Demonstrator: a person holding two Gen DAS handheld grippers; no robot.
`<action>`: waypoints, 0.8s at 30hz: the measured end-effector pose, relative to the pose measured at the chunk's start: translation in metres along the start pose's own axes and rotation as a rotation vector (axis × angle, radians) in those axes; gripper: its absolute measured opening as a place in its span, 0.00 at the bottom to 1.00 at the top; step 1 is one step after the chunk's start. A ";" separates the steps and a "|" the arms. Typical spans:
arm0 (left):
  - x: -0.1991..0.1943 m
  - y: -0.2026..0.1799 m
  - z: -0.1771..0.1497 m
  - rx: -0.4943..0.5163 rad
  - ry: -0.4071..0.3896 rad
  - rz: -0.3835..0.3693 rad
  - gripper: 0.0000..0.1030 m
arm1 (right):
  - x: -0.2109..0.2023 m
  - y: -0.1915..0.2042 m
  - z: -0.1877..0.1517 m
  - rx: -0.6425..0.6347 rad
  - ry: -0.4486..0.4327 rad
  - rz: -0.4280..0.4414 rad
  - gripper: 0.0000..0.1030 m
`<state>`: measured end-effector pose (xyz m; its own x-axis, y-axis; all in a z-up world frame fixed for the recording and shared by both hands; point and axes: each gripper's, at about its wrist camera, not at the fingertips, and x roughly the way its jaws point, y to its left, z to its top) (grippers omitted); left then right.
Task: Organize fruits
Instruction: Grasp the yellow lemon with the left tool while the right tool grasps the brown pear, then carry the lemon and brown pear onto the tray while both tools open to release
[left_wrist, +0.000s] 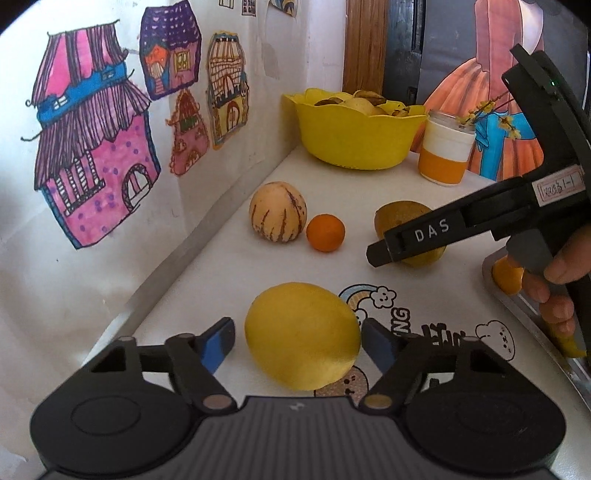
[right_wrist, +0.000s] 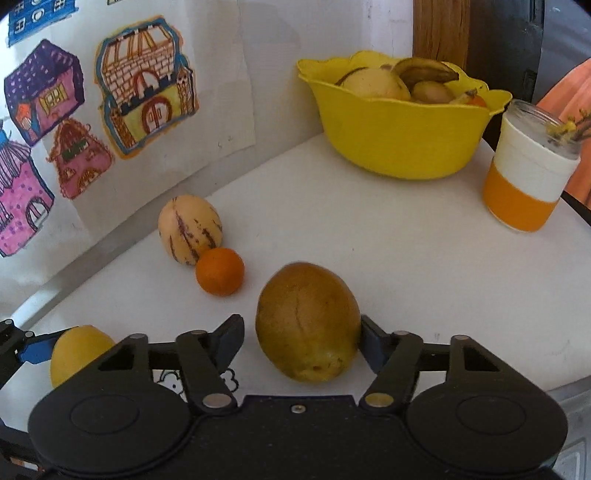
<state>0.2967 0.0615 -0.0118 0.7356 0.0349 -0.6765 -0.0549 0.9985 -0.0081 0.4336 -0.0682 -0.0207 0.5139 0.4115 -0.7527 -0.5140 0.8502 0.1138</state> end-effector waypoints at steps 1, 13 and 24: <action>0.001 0.000 -0.001 0.000 0.002 0.001 0.70 | 0.000 0.001 -0.001 -0.008 -0.006 -0.007 0.63; -0.002 -0.001 -0.003 -0.024 0.015 -0.030 0.63 | -0.013 0.001 -0.013 0.021 -0.015 0.054 0.56; -0.019 -0.022 -0.005 -0.023 0.010 -0.073 0.63 | -0.043 -0.021 -0.036 0.151 -0.010 0.161 0.56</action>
<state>0.2811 0.0382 -0.0027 0.7311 -0.0382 -0.6812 -0.0169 0.9971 -0.0740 0.3974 -0.1153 -0.0133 0.4410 0.5482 -0.7106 -0.4817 0.8127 0.3280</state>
